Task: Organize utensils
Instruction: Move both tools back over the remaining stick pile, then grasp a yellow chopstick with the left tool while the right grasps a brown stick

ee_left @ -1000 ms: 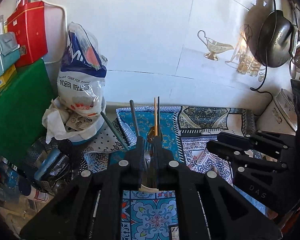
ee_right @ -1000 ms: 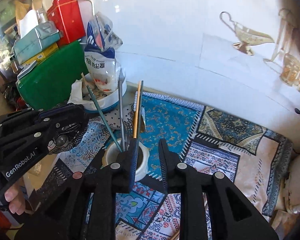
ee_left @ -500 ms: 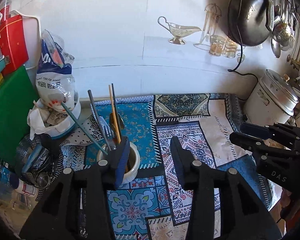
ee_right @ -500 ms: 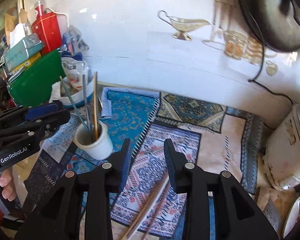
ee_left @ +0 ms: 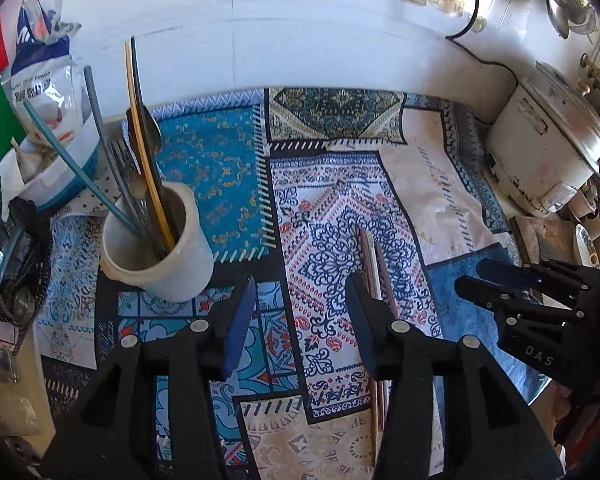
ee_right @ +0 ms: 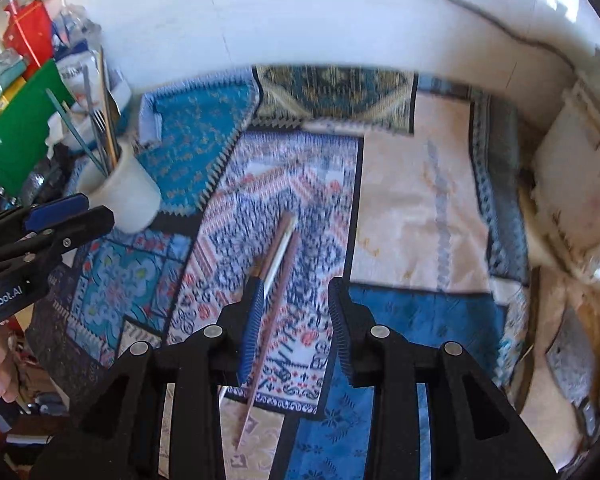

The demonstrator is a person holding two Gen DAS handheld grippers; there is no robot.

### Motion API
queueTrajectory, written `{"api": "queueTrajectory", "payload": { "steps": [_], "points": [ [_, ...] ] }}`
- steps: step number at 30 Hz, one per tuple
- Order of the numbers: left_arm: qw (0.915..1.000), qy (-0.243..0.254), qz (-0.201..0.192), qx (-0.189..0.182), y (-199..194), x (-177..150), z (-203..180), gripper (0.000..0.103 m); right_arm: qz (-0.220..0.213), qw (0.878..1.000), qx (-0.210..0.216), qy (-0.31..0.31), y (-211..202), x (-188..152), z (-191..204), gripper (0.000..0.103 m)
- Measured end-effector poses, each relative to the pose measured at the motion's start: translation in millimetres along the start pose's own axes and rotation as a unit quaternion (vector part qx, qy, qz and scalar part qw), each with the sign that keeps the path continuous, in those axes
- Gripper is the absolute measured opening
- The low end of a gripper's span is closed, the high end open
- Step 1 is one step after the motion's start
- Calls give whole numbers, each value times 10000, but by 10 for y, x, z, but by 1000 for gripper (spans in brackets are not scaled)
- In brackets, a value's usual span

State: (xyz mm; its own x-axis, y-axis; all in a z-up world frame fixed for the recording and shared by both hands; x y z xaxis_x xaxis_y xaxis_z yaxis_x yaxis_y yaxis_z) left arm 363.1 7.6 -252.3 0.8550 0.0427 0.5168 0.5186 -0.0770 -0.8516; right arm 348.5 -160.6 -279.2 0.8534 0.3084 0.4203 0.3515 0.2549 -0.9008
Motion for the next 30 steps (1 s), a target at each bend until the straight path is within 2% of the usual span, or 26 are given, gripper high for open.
{"api": "queueTrajectory", "payload": {
  "steps": [4, 9, 11, 13, 15, 21, 27, 30],
  "points": [
    [9994, -45, 335, 103, 209, -169, 31, 46, 434, 9982, 310, 281, 344, -174, -16, 30],
    [9978, -162, 644, 77, 363, -337, 70, 46, 768, 9959, 413, 226, 614, -287, 90, 30],
    [9966, -189, 798, 6, 430, -390, 61, 46, 755, 9965, 336, 153, 642, -300, 115, 29],
    [9959, -162, 895, 27, 490, -440, 42, 46, 693, 9974, 183, 77, 655, -297, 115, 21],
    [9953, -141, 960, 31, 542, -463, 18, 46, 656, 9978, 63, 64, 688, -281, 89, 20],
    [9929, -258, 1151, -123, 691, -523, -52, 46, 566, 9980, 142, 256, 678, -218, -107, 10],
    [9926, -86, 1205, -116, 760, -537, -167, 46, 601, 9977, -30, 318, 666, -167, -408, 10],
    [9930, -91, 1175, -101, 760, -513, -167, 46, 656, 9972, 49, 363, 655, -97, -504, 10]
  ]
}}
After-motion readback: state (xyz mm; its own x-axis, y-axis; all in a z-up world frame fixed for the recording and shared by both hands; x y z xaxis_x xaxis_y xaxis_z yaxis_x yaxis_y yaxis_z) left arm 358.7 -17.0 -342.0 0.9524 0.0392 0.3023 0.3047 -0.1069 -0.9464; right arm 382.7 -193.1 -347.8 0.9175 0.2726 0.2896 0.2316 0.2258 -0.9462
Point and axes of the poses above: each gripper's, at about its wrist camera, not at the fingertips, and y roughly the way its jaws point, z to its left, x to its top, the point moved 3 cm from there along y, roughly the way its jaws point
